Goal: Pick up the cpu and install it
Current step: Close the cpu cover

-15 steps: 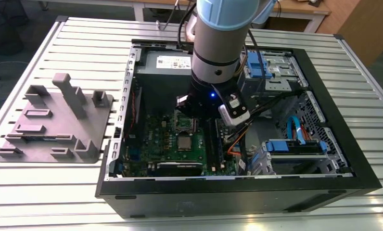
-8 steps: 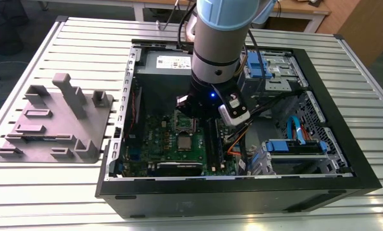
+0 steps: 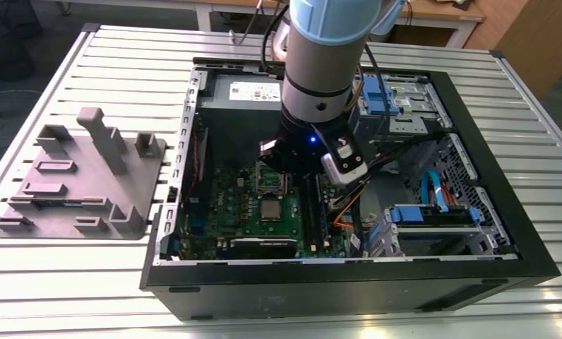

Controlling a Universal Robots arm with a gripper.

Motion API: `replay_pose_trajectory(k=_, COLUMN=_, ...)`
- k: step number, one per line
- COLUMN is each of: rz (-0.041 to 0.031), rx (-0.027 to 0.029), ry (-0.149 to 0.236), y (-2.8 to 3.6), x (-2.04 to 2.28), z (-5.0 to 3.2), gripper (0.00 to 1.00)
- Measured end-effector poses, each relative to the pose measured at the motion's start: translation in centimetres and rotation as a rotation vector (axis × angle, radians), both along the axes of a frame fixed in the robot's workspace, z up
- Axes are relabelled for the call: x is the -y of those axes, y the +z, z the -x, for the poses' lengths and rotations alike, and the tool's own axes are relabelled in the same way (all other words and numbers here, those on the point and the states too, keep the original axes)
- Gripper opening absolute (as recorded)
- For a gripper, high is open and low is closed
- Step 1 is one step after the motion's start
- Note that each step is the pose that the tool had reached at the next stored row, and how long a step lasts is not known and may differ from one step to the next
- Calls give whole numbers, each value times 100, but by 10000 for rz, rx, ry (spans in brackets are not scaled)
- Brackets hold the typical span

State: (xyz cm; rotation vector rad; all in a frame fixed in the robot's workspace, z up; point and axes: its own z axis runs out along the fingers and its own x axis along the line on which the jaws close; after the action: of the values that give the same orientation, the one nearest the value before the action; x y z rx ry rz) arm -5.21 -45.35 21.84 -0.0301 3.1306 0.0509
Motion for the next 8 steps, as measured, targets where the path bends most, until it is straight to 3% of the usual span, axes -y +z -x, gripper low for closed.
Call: replay_pose_trajectory(k=8, rz=0, rx=0, ry=522, y=-27, x=-29, z=-4, gripper=11)
